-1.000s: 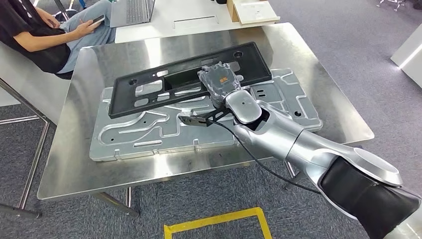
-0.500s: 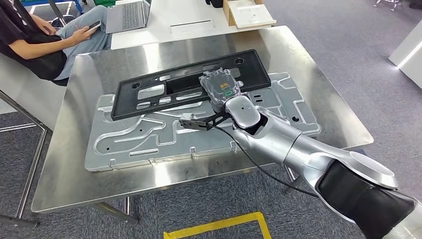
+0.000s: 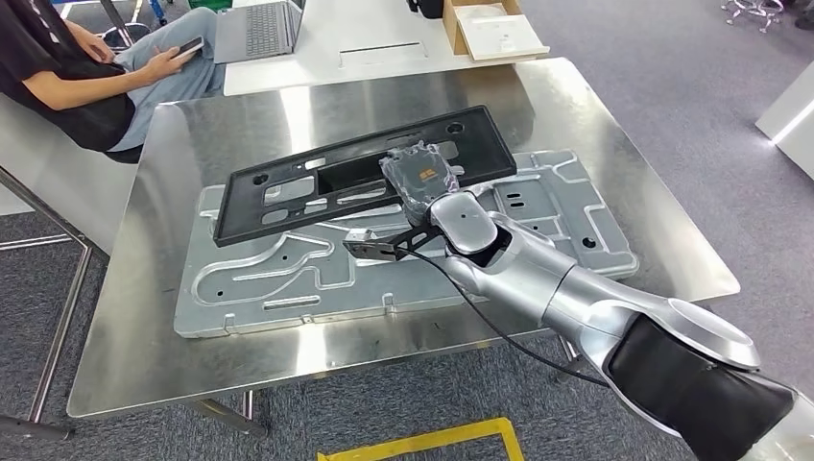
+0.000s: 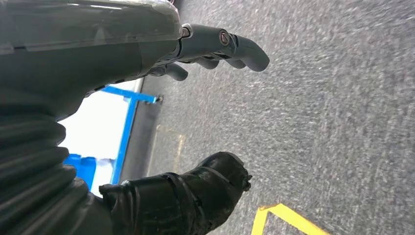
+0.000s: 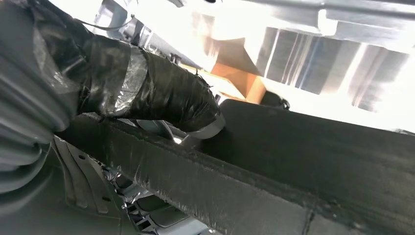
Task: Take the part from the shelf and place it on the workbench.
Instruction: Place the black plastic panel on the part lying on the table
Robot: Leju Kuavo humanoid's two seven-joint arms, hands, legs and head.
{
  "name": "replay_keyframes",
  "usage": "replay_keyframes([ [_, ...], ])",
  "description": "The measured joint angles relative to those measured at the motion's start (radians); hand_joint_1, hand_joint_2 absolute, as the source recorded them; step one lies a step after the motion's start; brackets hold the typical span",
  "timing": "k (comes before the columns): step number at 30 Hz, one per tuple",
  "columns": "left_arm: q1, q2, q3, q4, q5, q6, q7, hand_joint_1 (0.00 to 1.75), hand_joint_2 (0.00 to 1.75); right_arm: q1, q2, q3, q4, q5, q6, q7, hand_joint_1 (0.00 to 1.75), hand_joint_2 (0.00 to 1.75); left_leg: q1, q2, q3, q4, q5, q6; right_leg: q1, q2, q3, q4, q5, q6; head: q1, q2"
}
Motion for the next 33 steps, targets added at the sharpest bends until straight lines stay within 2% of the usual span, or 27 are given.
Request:
replay_keyframes([
  [2, 0.0, 0.0, 0.0, 0.0, 0.0, 0.001, -0.002, 0.0, 1.75, 0.001, 0.0, 0.0, 0.0, 0.001, 0.003, 0.0, 1.75, 1.75, -0.001, -0.001, -0.003, 0.004, -0.005, -0.008, 0.004, 0.001, 0.007, -0.013, -0.004, -0.007, -0.001, 0.0],
  [4, 0.0, 0.0, 0.0, 0.0, 0.003, -0.001, -0.01, 0.0, 1.75, 0.002, -0.001, 0.0, 0.0, 0.002, 0.004, 0.0, 1.75, 1.75, 0.001, 0.0, -0.003, 0.007, -0.011, -0.016, 0.001, 0.002, 0.01, -0.018, -0.004, -0.017, 0.0, 0.0],
  [6, 0.0, 0.001, 0.0, 0.0, 0.011, -0.007, -0.02, 0.0, 1.75, 0.001, -0.001, 0.0, -0.001, 0.002, 0.005, -0.001, 0.87, 0.87, 0.003, 0.002, -0.025, 0.059, -0.045, -0.028, -0.005, 0.002, 0.016, -0.023, -0.004, -0.026, -0.003, 0.0],
  [8, 0.0, 0.001, 0.0, 0.0, 0.019, -0.011, -0.031, 0.0, 1.75, 0.002, 0.0, 0.0, -0.001, 0.001, 0.005, -0.004, 0.0, 0.0, 0.008, 0.003, -0.084, 0.18, -0.101, -0.039, -0.006, 0.002, 0.019, -0.023, -0.006, -0.031, -0.006, 0.0],
  [9, -0.001, 0.001, 0.0, 0.0, 0.021, -0.012, -0.037, 0.0, 1.75, 0.003, 0.0, 0.0, -0.001, 0.001, 0.006, -0.006, 0.0, 0.0, 0.01, 0.003, -0.115, 0.237, -0.119, -0.042, -0.005, 0.003, 0.019, -0.023, -0.007, -0.032, -0.006, 0.0],
  [10, -0.001, 0.0, 0.0, 0.0, 0.022, -0.011, -0.041, 0.0, 1.75, 0.006, 0.0, 0.0, -0.001, 0.001, 0.008, -0.008, 0.0, 0.0, 0.012, 0.003, -0.134, 0.265, -0.119, -0.044, -0.005, 0.003, 0.021, -0.023, -0.009, -0.032, -0.006, 0.0],
  [11, -0.001, 0.0, 0.0, 0.0, 0.022, -0.01, -0.044, 0.0, 1.75, 0.008, 0.0, 0.0, 0.0, -0.001, 0.009, -0.009, 0.0, 0.0, 0.013, 0.004, -0.134, 0.256, -0.1, -0.044, -0.005, 0.003, 0.022, -0.022, -0.01, -0.032, -0.006, 0.0],
  [12, 0.0, -0.001, 0.0, 0.0, 0.022, -0.009, -0.045, 0.0, 1.75, 0.01, 0.0, 0.0, -0.001, -0.004, 0.01, -0.011, 0.0, 0.0, 0.014, 0.004, -0.114, 0.206, -0.064, -0.043, -0.006, 0.003, 0.025, -0.022, -0.012, -0.03, -0.006, 0.0],
  [14, 0.0, 0.0, 0.001, 0.0, 0.018, -0.008, -0.044, 0.0, 1.75, 0.01, 0.001, 0.0, -0.001, -0.01, 0.01, -0.017, 0.0, 0.0, 0.012, 0.003, -0.051, 0.069, -0.001, -0.038, -0.005, 0.004, 0.031, -0.023, -0.016, -0.024, -0.006, 0.0],
  [15, -0.001, 0.0, 0.001, 0.0, 0.015, -0.008, -0.041, 0.0, 1.75, 0.011, 0.001, 0.0, -0.001, -0.014, 0.009, -0.019, 0.0, 0.0, 0.009, 0.003, -0.026, 0.021, 0.014, -0.034, -0.004, 0.005, 0.033, -0.024, -0.017, -0.02, -0.005, 0.0],
  [17, -0.002, 0.0, 0.001, 0.0, 0.009, -0.006, -0.035, 0.0, 1.75, 0.022, 0.002, 0.0, -0.001, -0.018, 0.003, -0.022, 0.0, 0.0, 0.003, 0.002, -0.01, -0.005, 0.012, -0.025, -0.003, 0.005, 0.037, -0.029, -0.016, -0.009, -0.005, 0.0],
  [19, -0.002, 0.0, 0.0, 0.0, 0.007, -0.001, -0.03, 0.0, 0.87, 0.041, 0.002, 0.0, -0.001, -0.02, -0.003, -0.024, 0.0, 0.0, 0.005, 0.002, -0.003, -0.016, 0.017, -0.014, -0.004, 0.004, 0.041, -0.032, -0.018, 0.003, -0.004, 0.0],
  [21, -0.001, 0.0, 0.0, 0.0, 0.007, 0.009, -0.026, 0.0, 0.0, 0.049, 0.002, 0.0, -0.001, -0.019, -0.003, -0.029, 0.0, 0.0, 0.009, 0.004, 0.005, -0.028, 0.023, -0.001, -0.003, 0.002, 0.023, 0.011, -0.049, 0.011, -0.002, 0.0],
  [24, -0.002, 0.0, 0.0, 0.0, 0.008, 0.018, -0.024, 0.0, 0.0, 0.061, 0.007, 0.0, -0.001, -0.016, 0.002, -0.04, 0.0, 0.0, 0.007, 0.006, 0.006, -0.029, 0.022, 0.01, -0.002, 0.0, -0.062, 0.191, -0.133, 0.01, 0.0, 0.0],
  [25, -0.003, 0.0, 0.0, 0.0, 0.008, 0.018, -0.026, 0.0, 0.0, 0.068, 0.01, 0.0, -0.002, -0.016, 0.003, -0.044, 0.0, 0.0, 0.006, 0.005, 0.006, -0.027, 0.021, 0.011, -0.002, 0.0, -0.081, 0.23, -0.14, 0.01, 0.0, 0.0],
  [26, -0.003, 0.0, 0.0, 0.0, 0.009, 0.018, -0.029, 0.0, 0.0, 0.073, 0.014, 0.0, -0.004, -0.016, 0.004, -0.046, 0.0, 0.0, 0.006, 0.004, 0.006, -0.025, 0.019, 0.012, -0.002, 0.0, -0.083, 0.232, -0.129, 0.009, 0.0, 0.0],
  [27, -0.003, 0.0, 0.0, 0.0, 0.01, 0.018, -0.031, 0.0, 0.0, 0.076, 0.018, 0.0, -0.007, -0.016, 0.006, -0.048, 0.0, 0.0, 0.006, 0.004, 0.006, -0.022, 0.017, 0.011, -0.003, 0.0, -0.067, 0.195, -0.103, 0.007, 0.0, 0.0],
  [28, -0.003, 0.0, 0.0, 0.0, 0.01, 0.018, -0.033, 0.0, 0.0, 0.076, 0.021, 0.0, -0.01, -0.016, 0.008, -0.049, 0.0, 0.0, 0.006, 0.003, 0.006, -0.017, 0.014, 0.01, -0.003, 0.0, -0.036, 0.131, -0.068, 0.004, 0.0, 0.0],
  [30, -0.003, 0.0, 0.0, 0.0, 0.011, 0.018, -0.034, 0.0, 0.0, 0.072, 0.028, 0.0, -0.016, -0.016, 0.013, -0.049, 0.0, 0.0, 0.002, 0.002, 0.001, -0.004, 0.004, 0.001, 0.0, 0.0, 0.021, 0.017, -0.029, -0.001, -0.001, 0.0],
  [31, -0.003, -0.001, 0.0, 0.0, 0.011, 0.018, -0.034, 0.0, 0.0, 0.071, 0.031, 0.0, -0.019, -0.016, 0.015, -0.049, 0.0, 0.0, 0.001, 0.002, -0.001, 0.001, 0.001, -0.003, 0.002, 0.001, 0.035, -0.01, -0.025, -0.004, -0.001, 0.0],
  [33, -0.003, -0.001, 0.0, 0.0, 0.011, 0.018, -0.034, 0.0, 0.0, 0.071, 0.037, 0.0, -0.024, -0.016, 0.018, -0.049, 0.0, 0.0, 0.002, 0.002, -0.002, 0.002, 0.0, -0.012, 0.006, 0.002, 0.038, -0.018, -0.027, -0.011, -0.002, 0.0],
])
